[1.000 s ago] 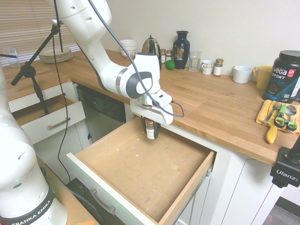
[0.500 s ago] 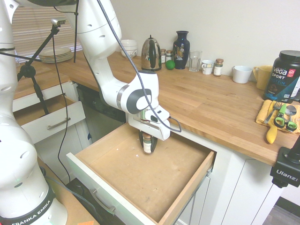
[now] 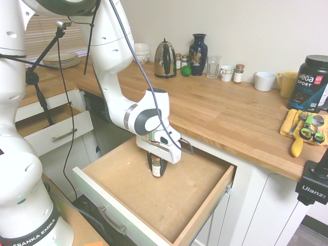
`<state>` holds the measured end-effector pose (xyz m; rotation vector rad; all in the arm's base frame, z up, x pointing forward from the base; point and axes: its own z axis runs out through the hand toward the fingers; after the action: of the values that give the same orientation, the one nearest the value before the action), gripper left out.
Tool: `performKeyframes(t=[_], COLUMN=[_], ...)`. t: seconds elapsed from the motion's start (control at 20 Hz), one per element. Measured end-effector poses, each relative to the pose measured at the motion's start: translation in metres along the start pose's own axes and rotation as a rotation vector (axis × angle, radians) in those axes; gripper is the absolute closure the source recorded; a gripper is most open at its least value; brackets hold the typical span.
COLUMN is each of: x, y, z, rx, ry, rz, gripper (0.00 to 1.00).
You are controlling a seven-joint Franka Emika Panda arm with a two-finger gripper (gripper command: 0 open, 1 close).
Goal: Put seasoning jar in the drawer
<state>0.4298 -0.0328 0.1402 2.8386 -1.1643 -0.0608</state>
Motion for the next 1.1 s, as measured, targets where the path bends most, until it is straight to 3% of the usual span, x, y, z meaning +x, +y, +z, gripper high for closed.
performKeyframes(t=[0.7,1.1], x=[-0.005,0.003], y=[0.006,0.005], z=[0.003,-0.019], rx=[-0.011,0.005], ry=[-0.004,0.013], rz=[-0.003,-0.001], gripper=[0.0,0.0])
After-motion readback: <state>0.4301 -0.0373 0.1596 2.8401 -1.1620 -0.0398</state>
